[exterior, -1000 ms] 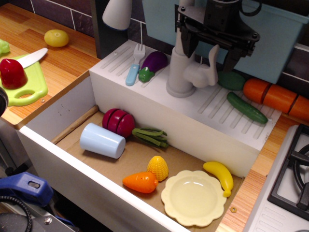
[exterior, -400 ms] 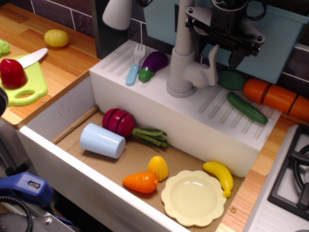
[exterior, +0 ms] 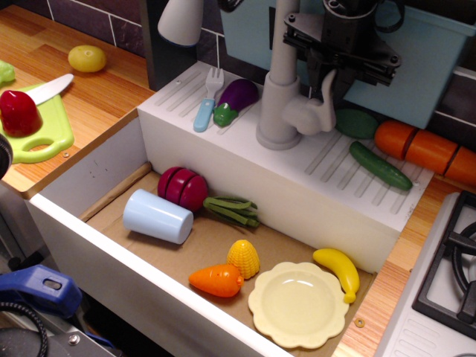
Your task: Turn lever vertical to front
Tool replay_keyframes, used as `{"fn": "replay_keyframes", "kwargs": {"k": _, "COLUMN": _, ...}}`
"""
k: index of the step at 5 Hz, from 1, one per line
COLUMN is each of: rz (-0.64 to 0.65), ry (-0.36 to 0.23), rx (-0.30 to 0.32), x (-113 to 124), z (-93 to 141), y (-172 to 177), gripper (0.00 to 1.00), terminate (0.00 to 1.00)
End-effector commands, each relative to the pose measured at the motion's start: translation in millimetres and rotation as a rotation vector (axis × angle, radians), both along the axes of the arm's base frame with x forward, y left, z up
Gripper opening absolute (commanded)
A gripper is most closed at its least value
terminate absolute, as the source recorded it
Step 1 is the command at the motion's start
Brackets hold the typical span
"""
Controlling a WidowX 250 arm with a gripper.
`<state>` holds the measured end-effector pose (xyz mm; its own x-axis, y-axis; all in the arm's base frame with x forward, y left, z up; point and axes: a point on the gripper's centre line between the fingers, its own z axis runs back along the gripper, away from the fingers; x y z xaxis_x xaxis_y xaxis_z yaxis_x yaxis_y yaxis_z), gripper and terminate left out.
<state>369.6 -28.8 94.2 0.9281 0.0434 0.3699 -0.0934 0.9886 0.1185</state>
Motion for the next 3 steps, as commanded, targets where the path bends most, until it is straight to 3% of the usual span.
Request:
{"fn": "replay_keyframes", "kwargs": {"k": 1, "rz": 0.026, "ry": -0.065, "rx": 0.025, "x": 2.1, "z": 24.7, "y": -8.9, "gripper": 0.00, "terminate": 0.00}}
{"fn": "replay_keyframes", "kwargs": {"k": 3, "rz": 0.090, "ry": -0.038, "rx": -0.021, "x": -25.3, "z": 11.4, "y": -20.7, "gripper": 0.00, "terminate": 0.00}}
